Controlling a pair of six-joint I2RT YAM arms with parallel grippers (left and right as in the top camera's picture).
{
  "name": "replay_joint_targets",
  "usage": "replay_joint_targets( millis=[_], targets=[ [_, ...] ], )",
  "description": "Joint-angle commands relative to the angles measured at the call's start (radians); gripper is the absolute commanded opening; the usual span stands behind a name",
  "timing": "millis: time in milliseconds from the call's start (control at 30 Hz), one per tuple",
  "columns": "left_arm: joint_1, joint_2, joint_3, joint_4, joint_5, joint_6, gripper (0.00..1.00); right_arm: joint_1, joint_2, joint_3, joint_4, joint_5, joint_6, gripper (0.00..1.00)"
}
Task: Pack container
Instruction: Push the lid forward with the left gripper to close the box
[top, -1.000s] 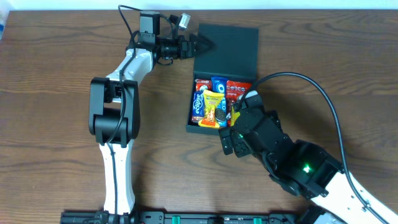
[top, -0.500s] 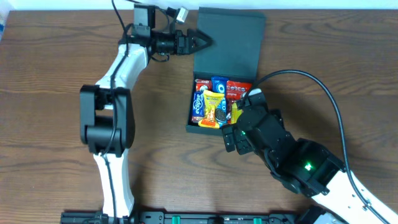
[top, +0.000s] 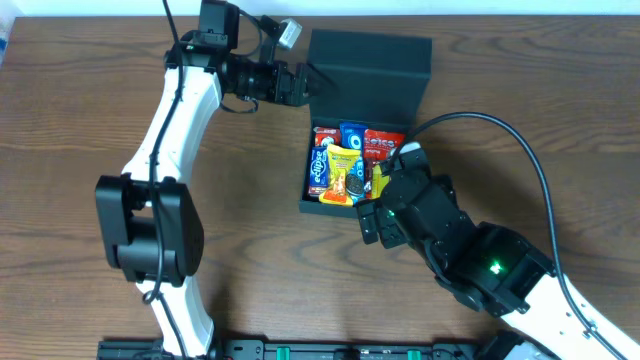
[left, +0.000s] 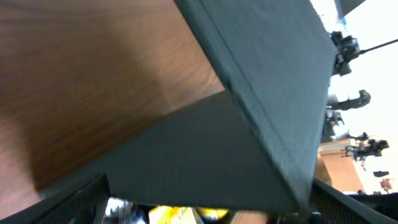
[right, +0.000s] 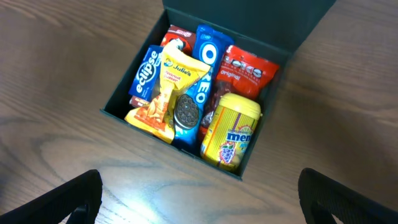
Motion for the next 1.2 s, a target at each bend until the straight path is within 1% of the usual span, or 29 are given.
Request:
replay_joint_targets(
  millis=[0, 167, 367, 500, 667, 767, 1000, 1167],
  targets=[
    [-0.004, -0.067, 0.013, -0.063, -0.064, 0.098, 0.96, -0.006, -0.004, -0.002, -0.001, 0.014, 0.016, 0.99],
    [-0.011, -0.127, 0.013, -0.151, -0.116, 0.110, 0.96, -0.006, -0.005, -0.002, 0.008, 0.012, 0.016, 0.99],
    [-0.013, -0.210, 0.013, -0.278, -0.155, 0.123, 0.96, -0.006, -0.006, 0.000, 0.079, -0.101, 0.011, 0.99],
    [-0.013, -0.268, 0.013, -0.330, -0.175, 0.138, 0.96, -0.006, -0.017, 0.000, 0.109, -0.130, 0.011, 0.99],
    [-0.013, -0.331, 0.013, -0.373, -0.304, 0.106, 0.96, -0.005, -0.024, 0.000, 0.111, -0.129, 0.011, 0.99],
    [-0.013, -0.360, 0.013, -0.433, -0.376, 0.101, 0.96, -0.006, -0.015, 0.000, 0.108, -0.124, 0.011, 0.99],
    [-0.014, -0.422, 0.005, -0.568, -0.553, 0.096, 0.96, -0.009, 0.054, 0.000, 0.069, -0.004, 0.011, 0.99],
    [-0.015, -0.500, -0.077, -0.547, -0.654, 0.021, 0.96, -0.053, 0.114, 0.000, 0.073, 0.018, 0.012, 0.99]
  ],
)
